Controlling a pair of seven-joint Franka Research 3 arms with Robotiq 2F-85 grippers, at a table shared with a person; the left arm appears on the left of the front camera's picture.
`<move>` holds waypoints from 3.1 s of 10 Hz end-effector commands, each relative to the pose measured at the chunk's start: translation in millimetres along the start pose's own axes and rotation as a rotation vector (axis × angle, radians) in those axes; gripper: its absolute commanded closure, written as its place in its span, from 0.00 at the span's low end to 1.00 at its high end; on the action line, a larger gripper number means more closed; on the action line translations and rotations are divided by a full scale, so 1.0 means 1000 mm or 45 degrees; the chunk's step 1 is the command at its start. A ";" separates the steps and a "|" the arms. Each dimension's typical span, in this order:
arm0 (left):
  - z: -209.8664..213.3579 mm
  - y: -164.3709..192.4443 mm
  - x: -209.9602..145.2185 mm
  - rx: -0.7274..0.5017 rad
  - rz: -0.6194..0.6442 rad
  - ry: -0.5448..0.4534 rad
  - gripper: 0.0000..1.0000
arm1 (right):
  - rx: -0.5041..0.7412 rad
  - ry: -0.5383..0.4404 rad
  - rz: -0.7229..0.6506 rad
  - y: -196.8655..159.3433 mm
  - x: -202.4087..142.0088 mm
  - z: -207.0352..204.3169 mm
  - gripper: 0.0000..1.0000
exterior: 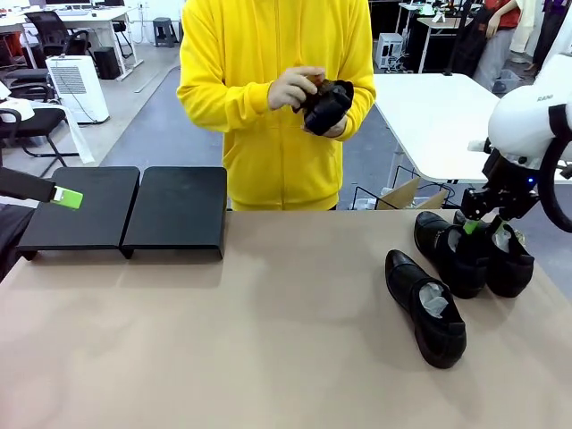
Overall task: Organize the shoes by placing them on the stand.
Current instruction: Pick up one Shoe and place it in the middle of the table.
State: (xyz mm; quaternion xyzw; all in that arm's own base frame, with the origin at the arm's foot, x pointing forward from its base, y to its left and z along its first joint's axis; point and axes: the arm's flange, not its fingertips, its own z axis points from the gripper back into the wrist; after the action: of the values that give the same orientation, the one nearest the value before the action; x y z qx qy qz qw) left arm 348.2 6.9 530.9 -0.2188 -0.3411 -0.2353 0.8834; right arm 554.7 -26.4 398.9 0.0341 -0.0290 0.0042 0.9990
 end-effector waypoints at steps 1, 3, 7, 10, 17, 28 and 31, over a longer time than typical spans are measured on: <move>0.000 0.000 -0.002 -0.016 -0.010 -0.008 0.00 | -0.018 0.014 -0.038 0.005 -0.001 -0.007 0.42; 0.000 0.000 -0.002 -0.016 -0.010 -0.008 0.00 | -0.012 0.047 -0.041 0.006 0.000 -0.014 0.42; 0.000 0.000 -0.002 -0.016 -0.010 -0.008 0.00 | -0.024 0.116 -0.042 0.008 0.002 -0.037 0.42; 0.000 0.000 -0.002 -0.016 -0.010 -0.008 0.00 | -0.013 0.150 -0.030 0.008 0.001 -0.041 0.47; 0.000 0.000 -0.002 -0.016 -0.010 -0.008 0.00 | -0.012 0.244 -0.047 0.001 0.011 -0.056 1.00; 0.000 0.000 -0.002 -0.016 -0.010 -0.008 0.00 | 0.044 -0.160 0.070 0.054 -0.051 0.073 1.00; 0.000 0.000 -0.002 -0.016 -0.010 -0.008 0.00 | 0.060 -0.139 0.067 0.057 -0.065 0.068 1.00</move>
State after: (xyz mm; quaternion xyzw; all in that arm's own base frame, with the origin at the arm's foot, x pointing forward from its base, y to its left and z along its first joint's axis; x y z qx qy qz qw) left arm 348.2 6.9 531.0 -0.2188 -0.3411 -0.2353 0.8834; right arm 492.7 23.9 459.6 0.0569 -0.0783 0.0270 0.9949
